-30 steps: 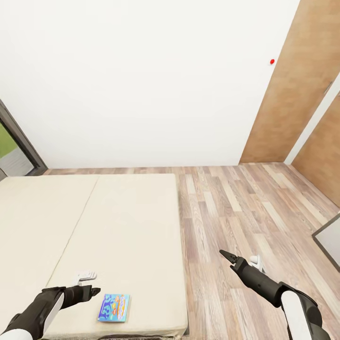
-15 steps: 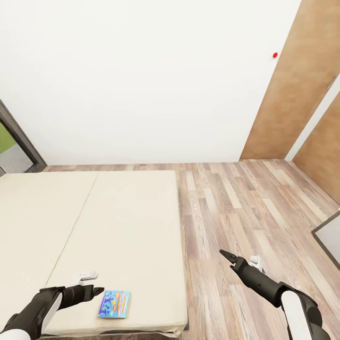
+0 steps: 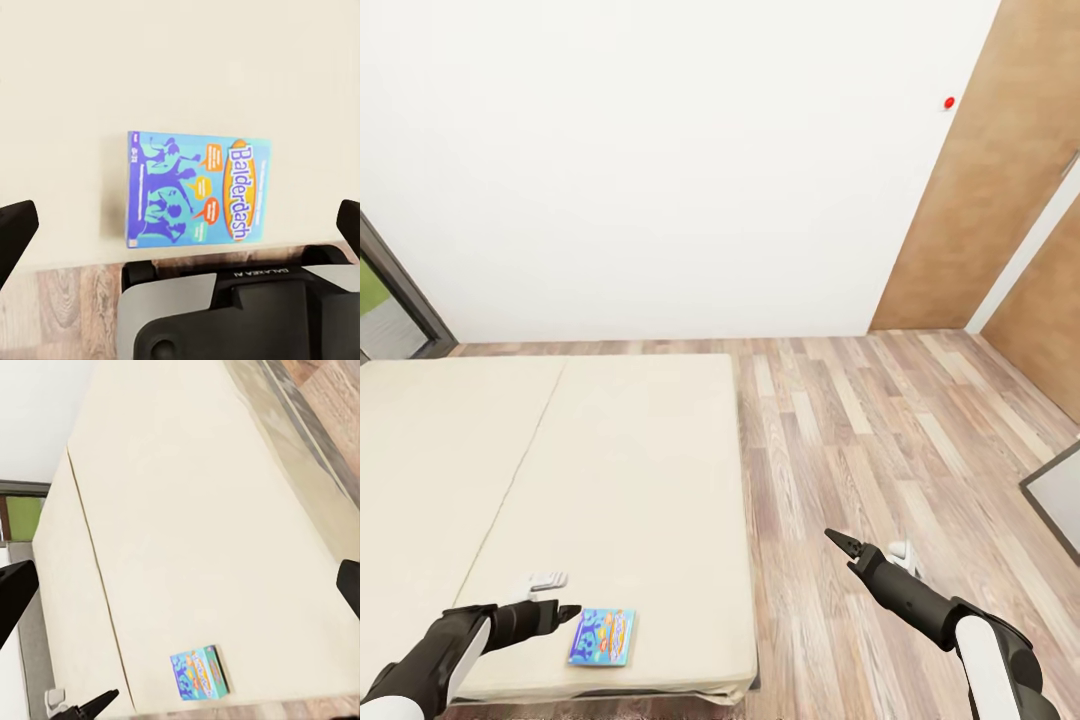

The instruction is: Put all the toys in the child's room - the three board games (two on the bed and one on the table), the two jigsaw puzzles on the table, and the tennis ball on the table - inside the toy box on the table in the child's room.

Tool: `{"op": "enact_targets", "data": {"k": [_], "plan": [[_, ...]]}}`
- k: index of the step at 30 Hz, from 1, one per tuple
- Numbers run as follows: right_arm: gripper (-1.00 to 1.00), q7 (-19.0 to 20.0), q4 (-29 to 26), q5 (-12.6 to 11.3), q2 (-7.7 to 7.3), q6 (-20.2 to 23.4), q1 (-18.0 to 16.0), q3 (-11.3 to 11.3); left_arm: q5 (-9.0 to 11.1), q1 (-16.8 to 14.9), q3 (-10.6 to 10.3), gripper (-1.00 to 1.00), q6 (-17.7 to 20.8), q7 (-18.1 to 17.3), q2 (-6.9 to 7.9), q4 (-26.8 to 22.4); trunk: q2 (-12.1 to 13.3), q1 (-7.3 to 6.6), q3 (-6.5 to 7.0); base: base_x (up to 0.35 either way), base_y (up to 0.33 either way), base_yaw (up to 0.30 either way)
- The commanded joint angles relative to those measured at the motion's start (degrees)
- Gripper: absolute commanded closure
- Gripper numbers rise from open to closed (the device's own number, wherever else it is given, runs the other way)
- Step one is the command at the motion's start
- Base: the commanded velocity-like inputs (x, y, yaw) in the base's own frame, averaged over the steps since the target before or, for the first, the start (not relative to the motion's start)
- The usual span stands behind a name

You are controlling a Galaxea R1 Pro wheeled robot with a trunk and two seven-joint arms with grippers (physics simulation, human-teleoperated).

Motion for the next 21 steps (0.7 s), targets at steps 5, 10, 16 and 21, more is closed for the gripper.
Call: {"op": "enact_targets", "data": {"k": [5, 10, 16, 21], "plan": [[-1.00, 0.44, -0.02, 0.34, 0.06, 0.37, -0.06, -0.18, 0.11, -0.03, 0.33, -1.00, 0.45, -0.18, 0.01, -0.11, -0.11, 0.03, -0.57, 0.000, 0.000, 0.000], [-1.00, 0.44, -0.04, 0.33, 0.06, 0.36, -0.07, -0.18, 0.14, -0.03, 0.30, -1.00, 0.44, -0.09, -0.11, -0.11, -0.11, 0.03, -1.04, 0.000, 0.000, 0.000], [-1.00, 0.44, -0.01, 0.33, 0.06, 0.34, -0.07, -0.18, 0.14, -0.03, 0.37, -1.00, 0.51, -0.06, -0.21, -0.11, -0.11, 0.03, -1.60, 0.000, 0.000, 0.000], [-1.00, 0.44, -0.03, 0.33, 0.06, 0.37, -0.07, -0.18, 0.37, -0.03, 0.43, -1.00, 0.53, -0.21, -0.06, -0.18, -0.11, 0.03, -2.06, 0.000, 0.000, 0.000]]}}
